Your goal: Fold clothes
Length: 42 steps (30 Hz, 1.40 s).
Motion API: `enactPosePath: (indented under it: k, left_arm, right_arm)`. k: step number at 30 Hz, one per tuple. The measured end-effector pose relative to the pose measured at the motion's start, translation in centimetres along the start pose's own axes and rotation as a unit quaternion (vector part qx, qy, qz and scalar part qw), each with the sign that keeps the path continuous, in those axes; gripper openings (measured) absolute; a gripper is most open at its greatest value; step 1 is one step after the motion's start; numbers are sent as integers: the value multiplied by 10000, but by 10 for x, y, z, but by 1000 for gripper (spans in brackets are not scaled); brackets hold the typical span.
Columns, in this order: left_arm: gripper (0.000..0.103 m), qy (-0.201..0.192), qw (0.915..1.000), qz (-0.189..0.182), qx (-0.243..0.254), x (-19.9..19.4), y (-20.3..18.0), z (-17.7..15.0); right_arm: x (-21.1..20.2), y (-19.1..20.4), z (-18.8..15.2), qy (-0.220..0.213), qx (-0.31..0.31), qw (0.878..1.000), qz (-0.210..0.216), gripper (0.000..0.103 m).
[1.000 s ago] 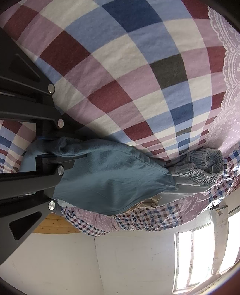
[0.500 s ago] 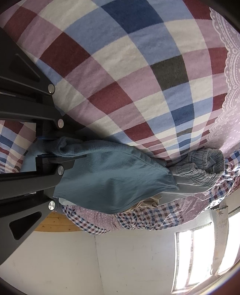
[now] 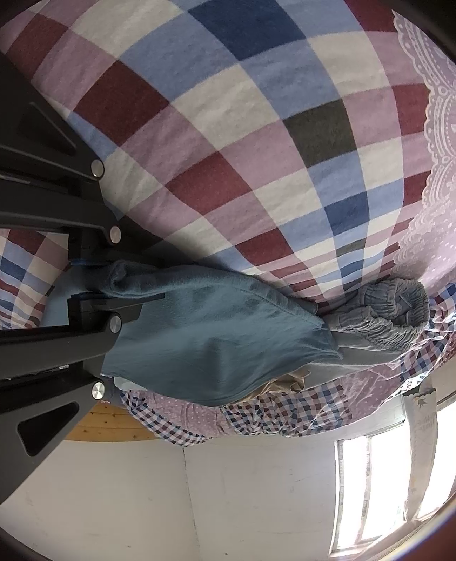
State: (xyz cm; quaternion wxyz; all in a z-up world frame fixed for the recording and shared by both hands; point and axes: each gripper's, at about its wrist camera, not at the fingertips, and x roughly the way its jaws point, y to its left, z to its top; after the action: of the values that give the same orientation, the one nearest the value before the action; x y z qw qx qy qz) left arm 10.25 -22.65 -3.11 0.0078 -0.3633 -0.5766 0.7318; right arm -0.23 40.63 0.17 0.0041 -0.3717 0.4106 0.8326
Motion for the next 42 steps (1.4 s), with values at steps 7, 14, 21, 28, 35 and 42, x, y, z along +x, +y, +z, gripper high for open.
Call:
enactPosePath:
  k: [7,14,21,28,35,42]
  left_arm:
    - [6,-21,10000,-81,44,-3,-2,0]
    - [4,-66,9993,-339,123,-16,-8,1]
    - [3,-79,9973,-679,282,-42,-17,0]
    - [3,-32,9948,-911,461,-80,-16,-3]
    - [3,15,9960,-828,332,-117,10,-22]
    - [3,-10,9961,-833,299,-156,32,-51]
  right_arm:
    - [-6,0,-5,-51,-8,10000,86,9]
    - [-33,3,-14,-235,-45,9997,106,8]
    - [-73,8,-30,-307,-305,9990,126,7]
    - [-113,-2,-52,-297,-204,9992,199,7]
    - [-159,-7,-89,-276,-126,9992,272,7]
    - [-206,-19,-127,-278,-119,9994,180,7]
